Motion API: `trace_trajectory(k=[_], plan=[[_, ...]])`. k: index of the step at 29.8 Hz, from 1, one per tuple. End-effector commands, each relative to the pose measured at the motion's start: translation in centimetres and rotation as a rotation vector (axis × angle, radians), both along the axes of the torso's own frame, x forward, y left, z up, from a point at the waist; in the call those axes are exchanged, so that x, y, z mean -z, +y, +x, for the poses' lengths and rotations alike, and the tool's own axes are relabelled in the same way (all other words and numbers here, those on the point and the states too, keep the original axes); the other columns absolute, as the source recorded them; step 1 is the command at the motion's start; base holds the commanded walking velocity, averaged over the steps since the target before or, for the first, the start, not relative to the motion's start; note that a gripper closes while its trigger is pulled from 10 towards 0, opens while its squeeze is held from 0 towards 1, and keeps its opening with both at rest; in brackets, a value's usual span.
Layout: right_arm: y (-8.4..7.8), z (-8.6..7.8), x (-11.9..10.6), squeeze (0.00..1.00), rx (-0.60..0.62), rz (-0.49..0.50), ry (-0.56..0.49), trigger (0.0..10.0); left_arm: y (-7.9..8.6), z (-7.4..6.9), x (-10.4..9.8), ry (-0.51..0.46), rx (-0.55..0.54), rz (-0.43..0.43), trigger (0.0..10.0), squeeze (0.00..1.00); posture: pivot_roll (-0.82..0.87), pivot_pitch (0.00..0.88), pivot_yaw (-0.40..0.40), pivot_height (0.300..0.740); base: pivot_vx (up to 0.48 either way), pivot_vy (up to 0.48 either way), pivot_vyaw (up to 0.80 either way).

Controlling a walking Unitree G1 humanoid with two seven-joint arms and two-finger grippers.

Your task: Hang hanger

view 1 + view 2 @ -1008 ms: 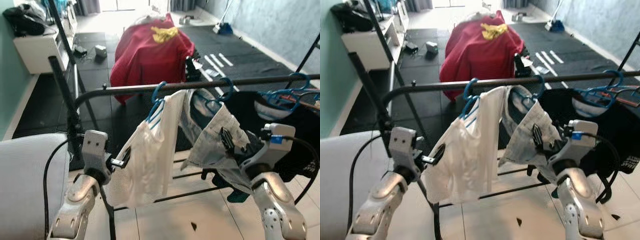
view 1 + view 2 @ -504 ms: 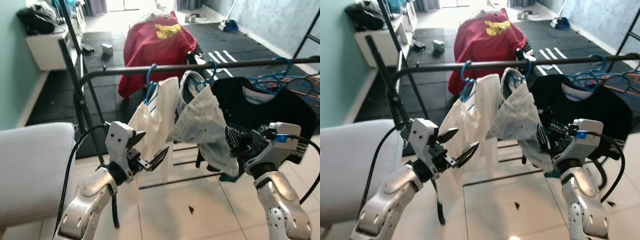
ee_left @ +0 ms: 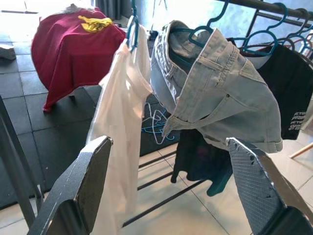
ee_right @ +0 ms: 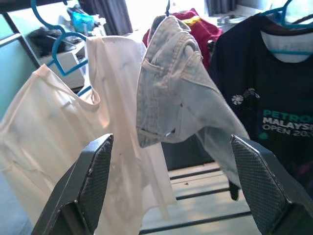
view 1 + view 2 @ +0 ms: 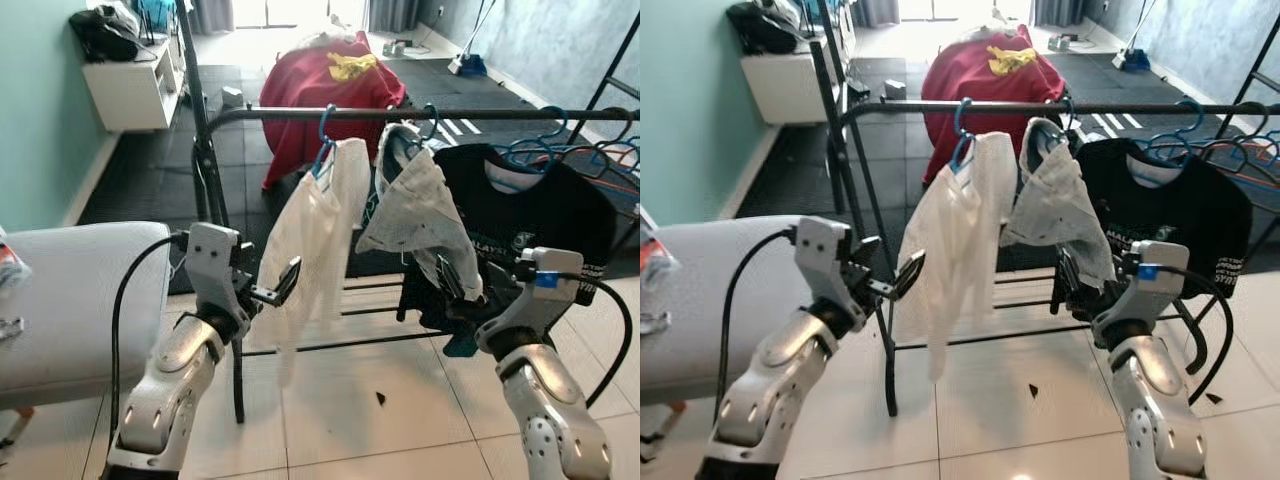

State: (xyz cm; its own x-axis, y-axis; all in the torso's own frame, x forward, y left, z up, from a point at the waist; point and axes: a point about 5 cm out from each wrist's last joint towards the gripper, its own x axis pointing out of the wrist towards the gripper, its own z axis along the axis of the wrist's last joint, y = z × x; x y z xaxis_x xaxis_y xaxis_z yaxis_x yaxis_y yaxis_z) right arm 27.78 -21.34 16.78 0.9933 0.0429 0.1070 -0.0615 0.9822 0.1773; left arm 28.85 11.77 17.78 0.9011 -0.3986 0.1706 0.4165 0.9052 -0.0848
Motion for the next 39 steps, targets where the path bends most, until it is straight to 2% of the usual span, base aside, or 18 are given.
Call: trace_trajectory(k=[1, 16, 24, 26, 28, 36, 39], plan=[[-0.2, 0.0, 0.2, 0.0, 0.003, -0.01, 0.015, 10.0, -0.9, 0.1, 0.3, 0.026, 0.02, -0.009, 10.0, 0.0, -0.1, 0.091, -0.035, 0.74, 0.0, -0.446, 0.0], [0.0, 0.0, 0.1, 0.0, -0.007, -0.024, 0.013, 10.0, -1.8, 1.0, -0.4, 0.029, 0.04, -0.05, 10.0, 0.0, -0.1, 0.091, -0.039, 0.74, 0.0, -0.452, 0.0], [0.1, -0.1, -0.1, 0.0, -0.02, -0.037, 0.001, 10.0, -1.9, 1.6, -0.4, 0.033, 0.029, -0.036, 10.0, 0.0, -0.1, 0.092, -0.041, 0.74, 0.0, -0.453, 0.0], [0.1, -0.2, -0.1, 0.0, -0.03, -0.061, 0.001, 10.0, -1.9, 1.8, -0.5, 0.03, 0.028, -0.033, 10.0, 0.0, -0.11, 0.094, -0.039, 0.74, 0.0, -0.45, 0.79], [0.4, -0.3, -0.1, 0.0, -0.055, -0.089, -0.001, 10.0, -1.7, 2.2, -0.8, 0.02, 0.025, -0.025, 10.0, 0.0, -0.11, 0.094, -0.039, 0.74, 0.0, -0.448, 0.79], [0.5, -0.2, 0.0, 0.0, -0.059, -0.075, 0.004, 10.0, -1.2, 2.9, -1.0, 0.011, 0.006, -0.005, 10.0, 0.0, -0.11, 0.094, -0.039, 0.74, 0.0, -0.449, 0.79], [0.4, -0.1, 0.3, 0.0, -0.057, -0.097, 0.021, 10.0, 0.0, 4.0, -0.5, 0.013, -0.038, 0.057, 10.0, 0.0, -0.11, 0.088, -0.04, 0.74, 0.0, -0.414, 0.0]])
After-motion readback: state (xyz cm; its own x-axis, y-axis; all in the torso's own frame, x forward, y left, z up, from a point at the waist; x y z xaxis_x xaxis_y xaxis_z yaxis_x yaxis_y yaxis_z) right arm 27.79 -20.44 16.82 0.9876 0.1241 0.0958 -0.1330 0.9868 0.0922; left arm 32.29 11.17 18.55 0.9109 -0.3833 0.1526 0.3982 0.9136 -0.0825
